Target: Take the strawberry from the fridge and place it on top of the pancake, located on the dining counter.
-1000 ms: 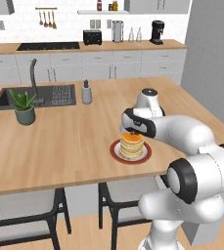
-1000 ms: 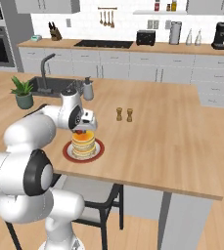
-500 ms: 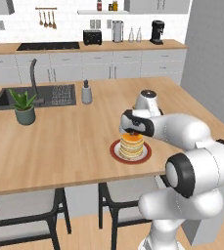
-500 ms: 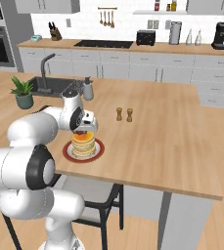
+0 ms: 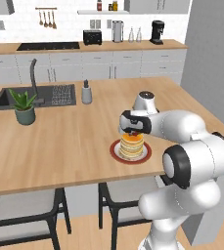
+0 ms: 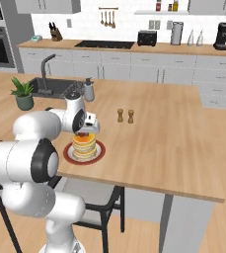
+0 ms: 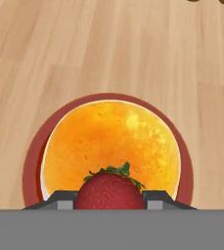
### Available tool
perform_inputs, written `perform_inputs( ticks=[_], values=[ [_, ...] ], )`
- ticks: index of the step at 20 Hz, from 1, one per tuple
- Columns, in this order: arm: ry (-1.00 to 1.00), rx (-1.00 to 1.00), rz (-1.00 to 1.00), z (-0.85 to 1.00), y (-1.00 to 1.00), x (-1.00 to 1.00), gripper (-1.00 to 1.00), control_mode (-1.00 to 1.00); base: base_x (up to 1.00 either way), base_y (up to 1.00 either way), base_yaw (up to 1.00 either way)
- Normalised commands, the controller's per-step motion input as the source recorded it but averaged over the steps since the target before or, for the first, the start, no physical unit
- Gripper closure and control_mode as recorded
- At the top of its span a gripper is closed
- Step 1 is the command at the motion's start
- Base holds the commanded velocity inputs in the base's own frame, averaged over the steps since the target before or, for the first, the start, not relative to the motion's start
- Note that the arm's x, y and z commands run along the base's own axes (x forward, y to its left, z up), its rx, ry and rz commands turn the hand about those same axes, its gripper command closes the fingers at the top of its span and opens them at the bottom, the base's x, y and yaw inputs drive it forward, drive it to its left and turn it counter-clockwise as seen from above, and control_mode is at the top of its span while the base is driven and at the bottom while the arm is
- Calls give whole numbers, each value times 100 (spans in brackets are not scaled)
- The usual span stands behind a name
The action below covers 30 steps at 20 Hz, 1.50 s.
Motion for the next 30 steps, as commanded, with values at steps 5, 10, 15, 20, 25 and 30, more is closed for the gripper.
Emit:
perform_inputs(
  ticks=[5,10,15,20,25,30],
  values=[
    [0,0,0,-8,0,3,100,-100,0,0,0],
    [0,0,0,-6,0,2,-100,-100,0,0,0],
    [0,0,0,-3,0,0,-100,-100,0,0,0],
    [0,0,0,1,0,0,-100,-100,0,0,0],
    [0,0,0,14,0,0,-100,-100,0,0,0],
    [-10,0,0,62,0,-40,-100,-100,0,0,0]
  ],
)
